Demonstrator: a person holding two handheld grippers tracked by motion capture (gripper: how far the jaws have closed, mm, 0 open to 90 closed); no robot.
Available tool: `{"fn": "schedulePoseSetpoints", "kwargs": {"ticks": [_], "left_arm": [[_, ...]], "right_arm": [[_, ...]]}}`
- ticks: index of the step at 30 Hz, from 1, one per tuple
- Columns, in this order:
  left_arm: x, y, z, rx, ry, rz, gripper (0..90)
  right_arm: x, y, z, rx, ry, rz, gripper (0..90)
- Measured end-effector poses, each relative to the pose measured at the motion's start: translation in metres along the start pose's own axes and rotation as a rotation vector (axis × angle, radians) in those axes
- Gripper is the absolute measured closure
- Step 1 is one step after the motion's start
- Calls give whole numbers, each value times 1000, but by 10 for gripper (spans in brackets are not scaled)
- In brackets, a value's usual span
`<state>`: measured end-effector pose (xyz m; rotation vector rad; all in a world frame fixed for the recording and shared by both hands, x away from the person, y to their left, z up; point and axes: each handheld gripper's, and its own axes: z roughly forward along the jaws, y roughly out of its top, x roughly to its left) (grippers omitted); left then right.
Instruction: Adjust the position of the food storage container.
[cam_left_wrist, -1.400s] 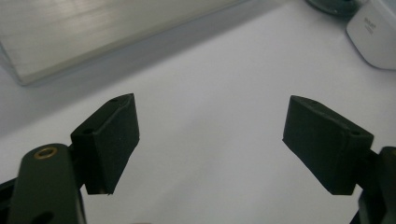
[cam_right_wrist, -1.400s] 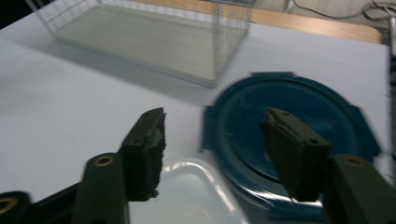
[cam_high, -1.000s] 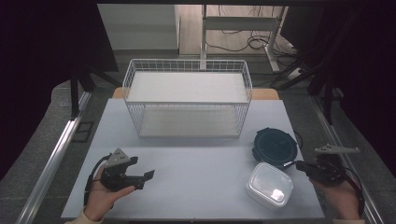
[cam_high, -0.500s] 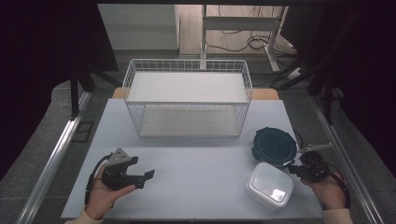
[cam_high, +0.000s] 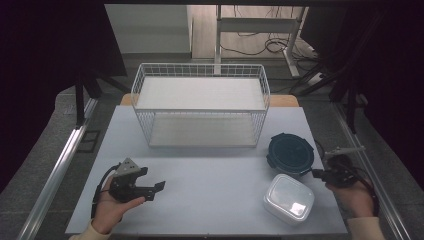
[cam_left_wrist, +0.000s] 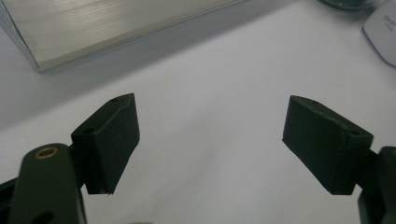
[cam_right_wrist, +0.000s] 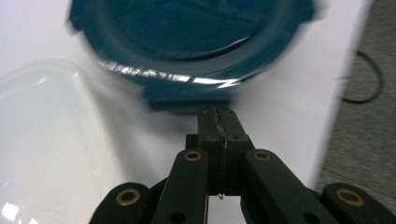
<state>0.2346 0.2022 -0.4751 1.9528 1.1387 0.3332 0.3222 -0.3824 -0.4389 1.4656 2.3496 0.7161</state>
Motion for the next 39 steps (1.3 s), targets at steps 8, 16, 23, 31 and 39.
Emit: {"fn": "schedulePoseSetpoints", "kwargs": {"ticks": [8, 16, 23, 31, 39], "left_arm": [[-3, 1, 1, 1, 1, 6, 188], [0, -2, -2, -5, 8, 0, 189], [1, -1, -3, -7, 11, -6, 189], [1, 1, 2, 0, 5, 3, 189], [1, 1, 1, -2, 5, 0, 190]], "right_arm": [[-35, 42, 15, 9, -100, 49, 895], [-40, 59, 44, 114, -146, 67, 896], [-36, 58, 51, 123, -130, 46, 898], [-16, 61, 54, 117, -95, -17, 898], [-7, 63, 54, 99, -74, -34, 898]]}}
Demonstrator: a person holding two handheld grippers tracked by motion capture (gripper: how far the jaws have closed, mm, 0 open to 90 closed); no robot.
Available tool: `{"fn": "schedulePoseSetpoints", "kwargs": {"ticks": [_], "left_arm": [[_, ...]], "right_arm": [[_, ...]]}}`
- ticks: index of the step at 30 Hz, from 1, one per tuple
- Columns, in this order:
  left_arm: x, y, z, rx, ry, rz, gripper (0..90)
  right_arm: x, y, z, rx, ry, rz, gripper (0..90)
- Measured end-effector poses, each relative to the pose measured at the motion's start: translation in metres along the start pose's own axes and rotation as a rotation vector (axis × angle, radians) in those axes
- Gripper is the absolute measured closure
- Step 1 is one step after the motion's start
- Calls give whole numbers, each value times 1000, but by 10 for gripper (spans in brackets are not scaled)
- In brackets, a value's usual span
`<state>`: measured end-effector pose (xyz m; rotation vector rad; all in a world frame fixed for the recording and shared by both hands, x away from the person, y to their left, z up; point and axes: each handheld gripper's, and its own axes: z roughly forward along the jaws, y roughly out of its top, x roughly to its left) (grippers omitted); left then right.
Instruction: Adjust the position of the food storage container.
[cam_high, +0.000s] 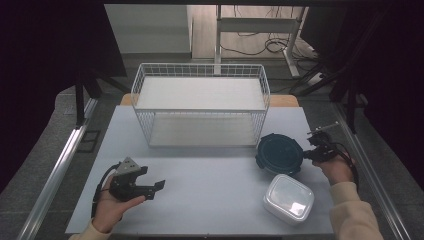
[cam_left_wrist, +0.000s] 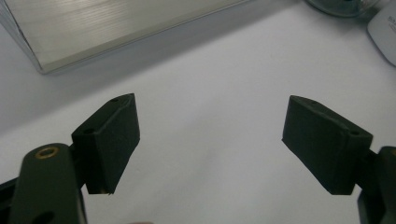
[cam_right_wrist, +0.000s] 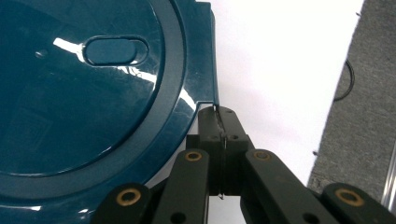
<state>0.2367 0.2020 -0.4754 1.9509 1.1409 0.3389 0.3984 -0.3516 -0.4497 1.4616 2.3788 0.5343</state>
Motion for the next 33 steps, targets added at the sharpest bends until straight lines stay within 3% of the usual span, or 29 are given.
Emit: {"fn": "schedulePoseSetpoints", "kwargs": {"ticks": [13, 33], "left_arm": [[0, 1, 0, 1, -2, 0, 190], [0, 2, 5, 10, -4, 0, 191]], "right_arm": [[10, 2, 1, -7, 29, -13, 898], [24, 2, 2, -14, 34, -39, 898]]}}
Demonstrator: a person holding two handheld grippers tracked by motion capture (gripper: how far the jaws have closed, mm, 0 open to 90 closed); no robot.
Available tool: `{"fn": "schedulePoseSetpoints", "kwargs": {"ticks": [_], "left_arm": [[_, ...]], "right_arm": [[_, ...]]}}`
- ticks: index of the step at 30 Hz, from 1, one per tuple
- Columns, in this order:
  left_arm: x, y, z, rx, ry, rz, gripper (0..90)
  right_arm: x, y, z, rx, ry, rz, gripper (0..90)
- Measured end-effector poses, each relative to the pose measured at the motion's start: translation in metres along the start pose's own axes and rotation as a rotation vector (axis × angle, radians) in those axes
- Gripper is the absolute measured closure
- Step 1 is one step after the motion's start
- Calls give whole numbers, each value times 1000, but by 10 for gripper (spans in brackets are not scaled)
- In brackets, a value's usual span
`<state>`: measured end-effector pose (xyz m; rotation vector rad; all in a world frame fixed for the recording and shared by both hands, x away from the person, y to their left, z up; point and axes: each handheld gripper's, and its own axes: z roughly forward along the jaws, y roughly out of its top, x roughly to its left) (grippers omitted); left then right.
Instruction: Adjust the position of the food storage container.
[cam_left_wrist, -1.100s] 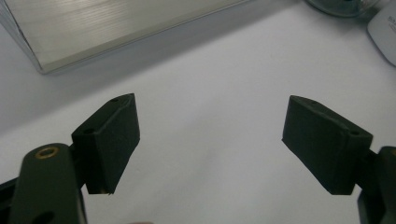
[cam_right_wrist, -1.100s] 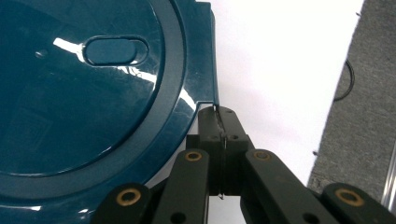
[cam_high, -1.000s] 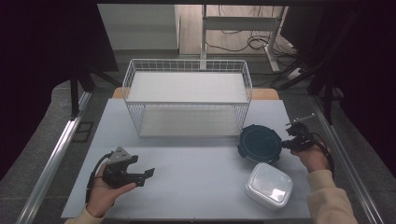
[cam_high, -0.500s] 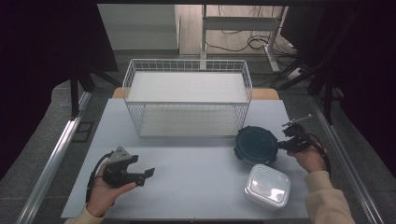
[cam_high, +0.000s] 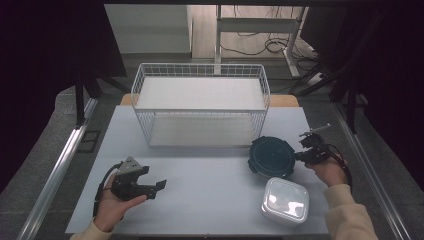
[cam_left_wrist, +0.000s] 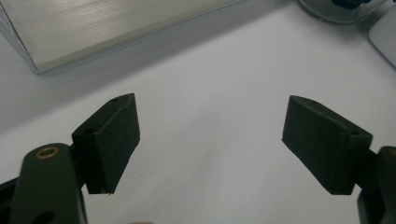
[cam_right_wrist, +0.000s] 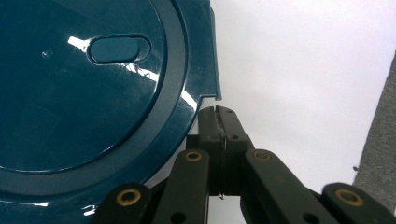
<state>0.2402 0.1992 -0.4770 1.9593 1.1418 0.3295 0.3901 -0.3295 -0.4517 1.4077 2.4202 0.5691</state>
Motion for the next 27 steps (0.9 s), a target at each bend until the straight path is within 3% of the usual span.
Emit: {"fn": "schedulePoseSetpoints", "kwargs": {"ticks": [22, 27], "left_arm": [[0, 1, 4, 7, -5, 8, 192], [0, 1, 5, 10, -5, 1, 192]], "right_arm": [[12, -1, -1, -5, 29, -21, 899], [22, 0, 1, -10, 56, -41, 899]]}}
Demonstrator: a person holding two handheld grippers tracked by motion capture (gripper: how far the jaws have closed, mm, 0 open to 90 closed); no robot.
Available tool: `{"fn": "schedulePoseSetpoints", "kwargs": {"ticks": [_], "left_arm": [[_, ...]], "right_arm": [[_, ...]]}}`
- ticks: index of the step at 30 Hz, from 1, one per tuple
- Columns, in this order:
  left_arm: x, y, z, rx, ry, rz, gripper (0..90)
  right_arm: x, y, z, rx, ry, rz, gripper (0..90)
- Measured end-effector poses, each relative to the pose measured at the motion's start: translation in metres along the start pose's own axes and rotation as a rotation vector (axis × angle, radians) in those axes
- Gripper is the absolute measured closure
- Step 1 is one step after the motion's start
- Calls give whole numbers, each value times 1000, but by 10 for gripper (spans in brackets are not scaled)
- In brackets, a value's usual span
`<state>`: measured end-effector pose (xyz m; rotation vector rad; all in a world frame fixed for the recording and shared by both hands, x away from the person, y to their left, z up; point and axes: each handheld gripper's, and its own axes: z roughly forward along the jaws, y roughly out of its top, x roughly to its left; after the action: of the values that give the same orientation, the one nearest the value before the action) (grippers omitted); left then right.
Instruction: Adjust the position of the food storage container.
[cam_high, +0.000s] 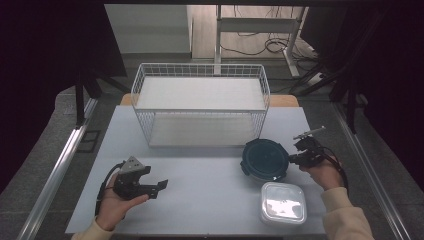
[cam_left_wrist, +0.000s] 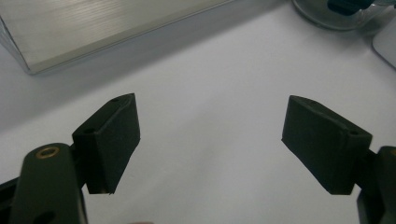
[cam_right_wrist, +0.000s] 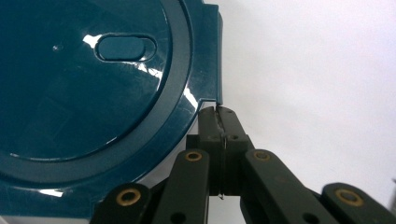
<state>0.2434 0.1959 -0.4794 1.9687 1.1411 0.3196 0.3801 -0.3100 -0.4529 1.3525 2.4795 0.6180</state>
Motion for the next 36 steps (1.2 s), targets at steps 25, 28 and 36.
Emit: {"fn": "schedulePoseSetpoints", "kwargs": {"ticks": [25, 28, 36], "left_arm": [[2, -2, 1, 6, 5, -4, 193], [2, -2, 1, 6, 4, -4, 193], [3, -2, 2, 4, 5, -4, 193]], "right_arm": [[69, 40, 22, 39, 100, -152, 898], [80, 43, 24, 44, 95, -182, 898], [101, 45, 39, 96, 148, -245, 898]]}}
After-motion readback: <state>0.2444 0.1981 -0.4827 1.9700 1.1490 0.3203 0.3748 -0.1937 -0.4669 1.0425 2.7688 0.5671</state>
